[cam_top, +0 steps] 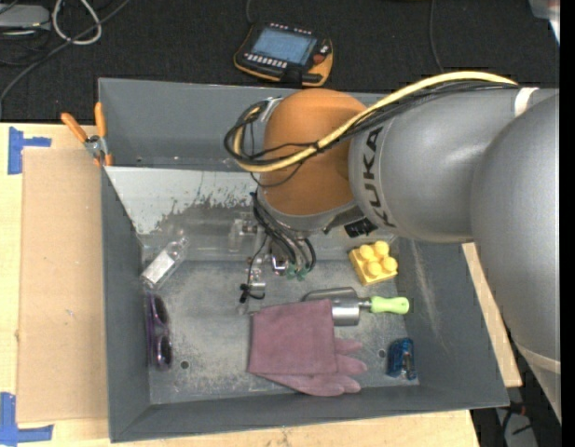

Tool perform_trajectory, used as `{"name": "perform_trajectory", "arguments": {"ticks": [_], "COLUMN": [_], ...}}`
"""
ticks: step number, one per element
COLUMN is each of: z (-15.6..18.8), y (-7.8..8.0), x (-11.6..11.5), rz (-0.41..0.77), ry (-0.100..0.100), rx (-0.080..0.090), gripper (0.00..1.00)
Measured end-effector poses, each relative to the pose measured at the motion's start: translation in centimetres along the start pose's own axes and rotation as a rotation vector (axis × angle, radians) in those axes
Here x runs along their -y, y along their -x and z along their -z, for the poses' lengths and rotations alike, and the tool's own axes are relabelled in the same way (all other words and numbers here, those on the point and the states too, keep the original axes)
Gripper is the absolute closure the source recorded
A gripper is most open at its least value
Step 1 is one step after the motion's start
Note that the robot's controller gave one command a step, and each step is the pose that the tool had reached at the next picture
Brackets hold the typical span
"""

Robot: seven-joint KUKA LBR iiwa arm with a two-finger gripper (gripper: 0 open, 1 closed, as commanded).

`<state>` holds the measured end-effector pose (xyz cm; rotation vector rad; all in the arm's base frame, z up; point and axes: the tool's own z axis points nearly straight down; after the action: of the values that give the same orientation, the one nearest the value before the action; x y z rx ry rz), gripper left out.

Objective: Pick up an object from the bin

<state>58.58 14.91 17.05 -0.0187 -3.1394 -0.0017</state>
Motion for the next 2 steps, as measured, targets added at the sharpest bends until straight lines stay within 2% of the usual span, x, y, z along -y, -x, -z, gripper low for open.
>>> {"name": "perform_trajectory", "arguments": {"ticks": [1,2], "z": [0.0,-6.5], "y": [0.0,-3.6], "x": [0.0,2.7], "rz": [0.0,0.007], "ry": [0.0,-0.002], "rx": [0.0,-0.01], "gripper": [0.0,0.0]}}
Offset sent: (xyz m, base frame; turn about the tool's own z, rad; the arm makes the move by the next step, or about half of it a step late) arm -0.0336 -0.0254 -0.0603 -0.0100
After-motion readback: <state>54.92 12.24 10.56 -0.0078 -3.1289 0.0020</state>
